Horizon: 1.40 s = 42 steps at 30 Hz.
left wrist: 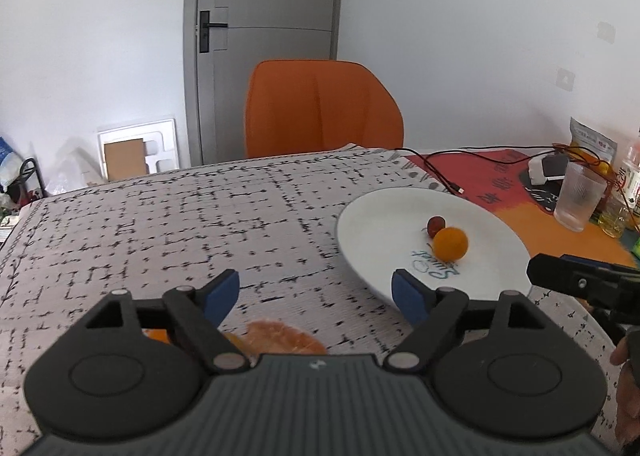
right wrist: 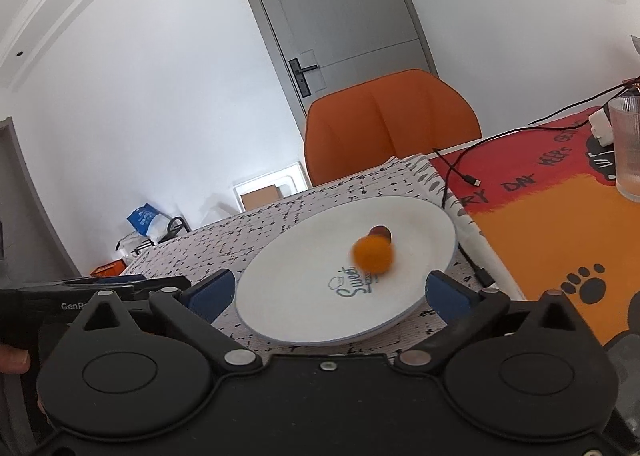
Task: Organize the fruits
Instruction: 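Move both open grippers back from the plate to the fruit pile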
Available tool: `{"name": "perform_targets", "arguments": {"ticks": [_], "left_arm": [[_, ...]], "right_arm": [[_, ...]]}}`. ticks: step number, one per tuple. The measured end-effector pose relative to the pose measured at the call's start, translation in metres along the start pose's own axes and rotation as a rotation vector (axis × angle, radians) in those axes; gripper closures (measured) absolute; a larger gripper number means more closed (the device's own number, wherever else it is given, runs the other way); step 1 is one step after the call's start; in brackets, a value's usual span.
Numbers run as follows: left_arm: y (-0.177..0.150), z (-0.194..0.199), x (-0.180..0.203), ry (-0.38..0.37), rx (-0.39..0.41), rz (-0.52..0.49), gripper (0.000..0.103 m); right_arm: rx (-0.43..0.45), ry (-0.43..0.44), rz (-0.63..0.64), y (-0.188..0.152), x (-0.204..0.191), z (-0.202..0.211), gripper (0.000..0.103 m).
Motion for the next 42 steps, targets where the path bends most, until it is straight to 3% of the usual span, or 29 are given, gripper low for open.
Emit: {"name": "perform_targets", "arguments": {"ticks": [15, 32, 42], "left_arm": [[-0.006, 0.043, -0.050, 0.059, 0.080, 0.082, 0.017], [-0.026, 0.083, -0.119, 0.159, 0.091, 0.164, 0.015], [-0.039, 0.099, -0.158, 0.200, 0.072, 0.189, 0.015]], "right_arm": [[-0.022, 0.013, 0.054, -0.005, -0.040, -0.006, 0.000], [-0.059, 0.074, 0.168, -0.021, -0.094, -0.023, 0.000], [-0.127, 0.133, 0.193, -0.036, -0.118, -0.035, 0.000]]}}
Point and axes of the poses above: each gripper's, at about its wrist camera, not at the fingertips, and z roughly against the way its jaws point, x to its right, y to its top, the point moved 10 cm from there along -z, roughly the way its jaws point, and after that the axes turned 4 degrees about -z, right-handed, at the moved point
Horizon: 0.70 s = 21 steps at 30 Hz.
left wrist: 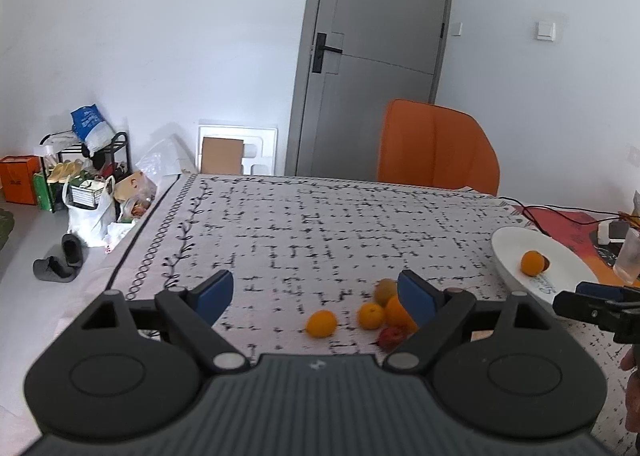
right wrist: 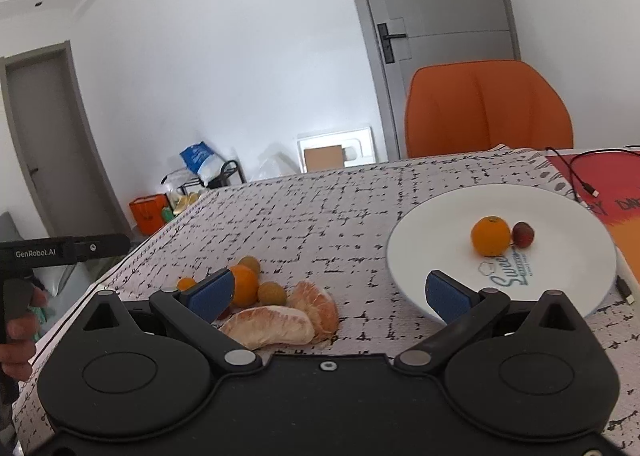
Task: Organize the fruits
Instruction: 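Move both open grippers back from the plate to the fruit pile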
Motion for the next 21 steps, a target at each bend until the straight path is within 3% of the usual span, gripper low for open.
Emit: {"name": "perform_targets", "arguments": {"ticks": [10, 12, 14, 21], "left_arm": [[-0.007, -0.001, -0.020, 0.014, -0.006, 0.030, 0.016], [-0.009, -0.003, -0.022, 0.017, -0.009, 0.035, 0.016], [-0.012, -0.007, -0.024, 0.017, -0.016, 0.041, 0.018], [-0.019, -0.025, -0.022, -0.002, -0.047, 0.048, 0.026]], "right_arm": [[-0.020, 0.011, 0.019, -0.004, -0.006, -0.013, 0.001], [-0.033, 0.023, 0.016, -0.006, -0.008, -0.018, 0.008], [-0.047, 0.035, 0.014, -0.007, -0.009, -0.024, 0.023], [-0.099, 0.044, -0.010, -0.010, -0.003, -0.044, 0.056]]}}
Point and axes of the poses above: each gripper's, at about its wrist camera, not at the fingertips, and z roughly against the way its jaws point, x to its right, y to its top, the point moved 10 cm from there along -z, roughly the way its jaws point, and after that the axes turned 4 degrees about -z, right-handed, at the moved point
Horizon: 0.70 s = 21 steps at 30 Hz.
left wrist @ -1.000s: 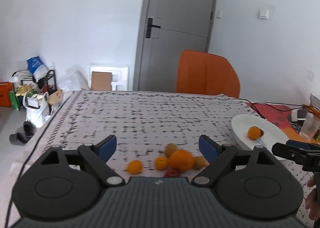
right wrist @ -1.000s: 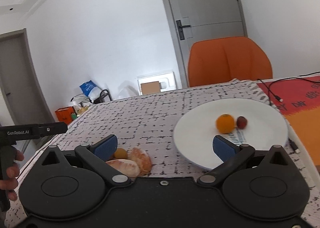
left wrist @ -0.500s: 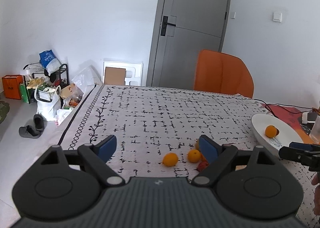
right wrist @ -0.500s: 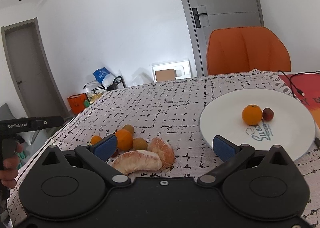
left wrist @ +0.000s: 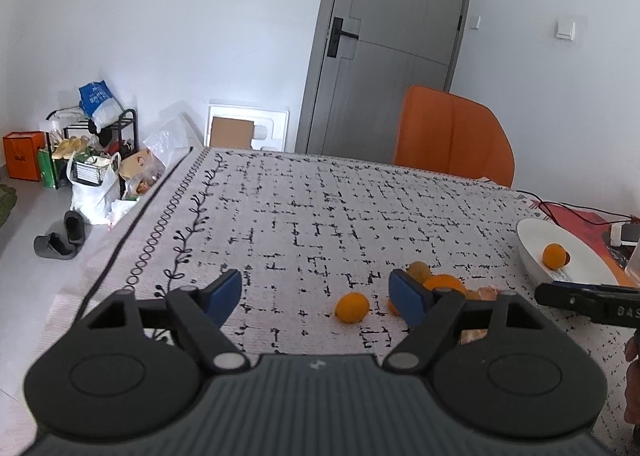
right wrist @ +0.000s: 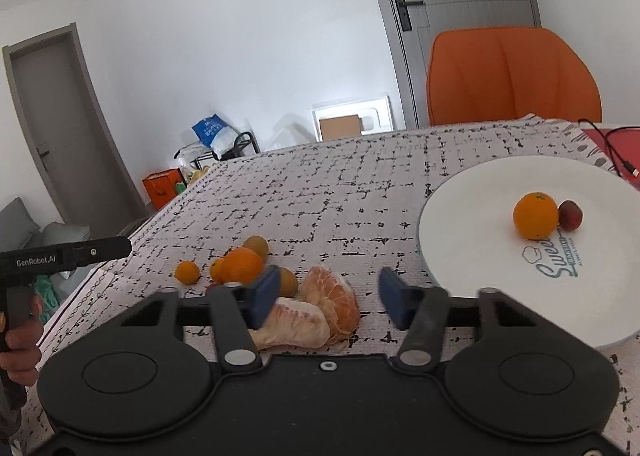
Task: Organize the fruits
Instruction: 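Move both open grippers back from the plate to the fruit pile, then grasp the peeled tangerine with the right gripper while the left gripper grasps a small orange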
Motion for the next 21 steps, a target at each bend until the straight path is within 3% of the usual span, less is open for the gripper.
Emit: {"name": "perform_targets", "arguments": {"ticks": [21], "left_arm": [[-0.018, -0.052, 0.020, -0.058, -0.095, -0.008, 0.055]], "right_arm": [[-0.059, -0.009, 0.102, 0.001, -0.005, -0.036, 0.062]]}}
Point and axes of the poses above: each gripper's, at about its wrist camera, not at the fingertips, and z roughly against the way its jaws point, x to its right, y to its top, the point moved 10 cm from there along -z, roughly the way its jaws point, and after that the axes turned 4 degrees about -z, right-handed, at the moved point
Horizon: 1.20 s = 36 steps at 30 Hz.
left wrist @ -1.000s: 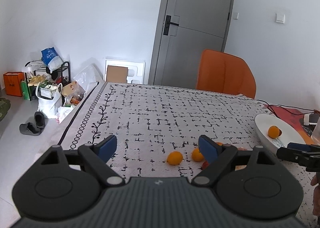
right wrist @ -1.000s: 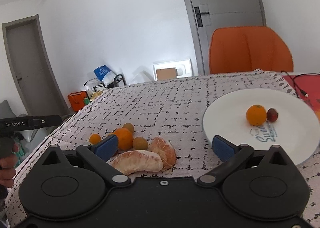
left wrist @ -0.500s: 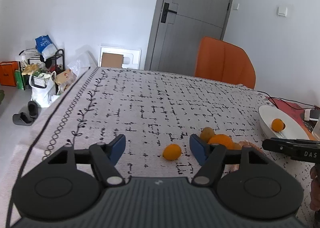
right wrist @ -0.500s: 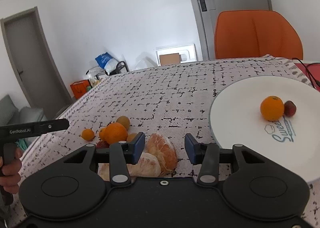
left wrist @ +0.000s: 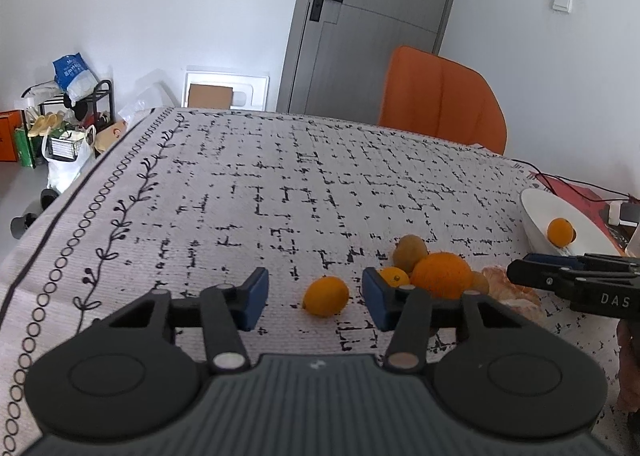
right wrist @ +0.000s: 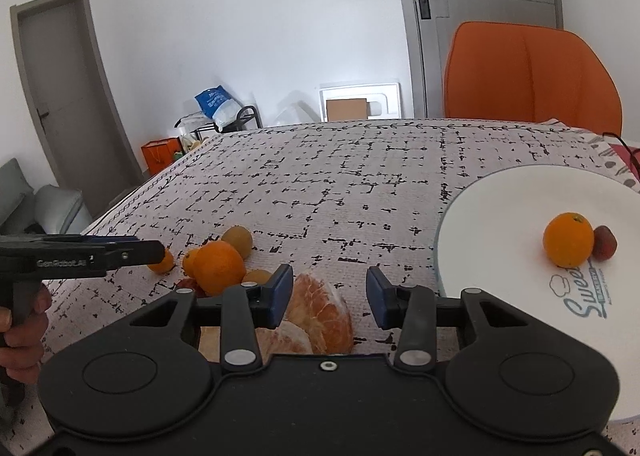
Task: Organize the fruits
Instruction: 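Grasp the peeled tangerine with the right gripper while the left gripper grasps a small orange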
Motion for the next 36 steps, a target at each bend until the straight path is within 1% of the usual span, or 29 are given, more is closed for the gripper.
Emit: {"name": "perform_targets", "arguments": {"ticks": [2, 4, 5, 6, 8, 12, 14, 19, 21, 23, 25, 26, 27, 28, 31, 36], "left_arm": [[-0.001, -0.004, 0.001, 0.002, -0.009, -0.002, 0.058], [-0.005, -0.008, 0.001, -0.001, -0.022, 0.002, 0.070], [-0.005, -0.008, 0.002, -0.003, -0.022, 0.001, 0.073], [-0.006, -0.008, 0.002, -0.004, -0.021, 0.000, 0.079], [-0.007, -0.006, 0.002, -0.008, -0.020, 0.005, 0.079], [-0.008, 0.000, 0.003, -0.010, -0.014, 0.003, 0.079], [-0.009, 0.003, 0.003, -0.017, -0.012, 0.004, 0.081], [-0.010, 0.007, 0.003, -0.025, -0.007, 0.005, 0.081], [-0.009, 0.008, 0.003, -0.026, -0.006, 0.007, 0.081], [-0.009, 0.009, 0.002, -0.025, -0.003, 0.008, 0.081], [-0.007, 0.010, 0.002, -0.025, 0.001, 0.008, 0.081], [-0.006, 0.011, 0.001, -0.024, 0.003, 0.009, 0.081], [-0.006, 0.012, 0.001, -0.024, 0.005, 0.011, 0.081], [-0.004, 0.013, 0.001, -0.023, 0.008, 0.011, 0.081], [-0.002, 0.018, 0.003, -0.025, 0.019, 0.006, 0.081], [0.007, 0.023, 0.012, -0.032, 0.037, -0.004, 0.081]], "right_arm": [[-0.002, -0.001, 0.006, 0.000, -0.001, 0.000, 0.064], [-0.006, 0.001, 0.013, 0.000, -0.003, 0.001, 0.065], [-0.008, 0.000, 0.018, -0.001, -0.004, 0.000, 0.066], [-0.012, -0.003, 0.023, -0.002, -0.005, 0.000, 0.066], [-0.027, -0.015, 0.030, -0.005, -0.004, -0.002, 0.071], [-0.039, -0.040, 0.064, -0.011, -0.007, -0.001, 0.072], [-0.053, -0.050, 0.072, -0.014, -0.009, 0.001, 0.068], [-0.094, -0.039, 0.063, -0.023, -0.011, 0.004, 0.067], [-0.092, -0.044, 0.072, -0.024, -0.013, 0.003, 0.065], [-0.090, -0.045, 0.077, -0.023, -0.014, 0.000, 0.060], [-0.088, -0.043, 0.091, -0.023, -0.017, -0.003, 0.058], [-0.084, -0.047, 0.106, -0.023, -0.018, -0.004, 0.061], [-0.079, -0.062, 0.125, -0.023, -0.018, -0.005, 0.068], [-0.076, -0.079, 0.144, -0.023, -0.017, -0.005, 0.071], [-0.080, -0.060, 0.103, -0.019, -0.016, 0.000, 0.073], [-0.030, -0.039, 0.084, -0.010, -0.015, 0.017, 0.073]]}}
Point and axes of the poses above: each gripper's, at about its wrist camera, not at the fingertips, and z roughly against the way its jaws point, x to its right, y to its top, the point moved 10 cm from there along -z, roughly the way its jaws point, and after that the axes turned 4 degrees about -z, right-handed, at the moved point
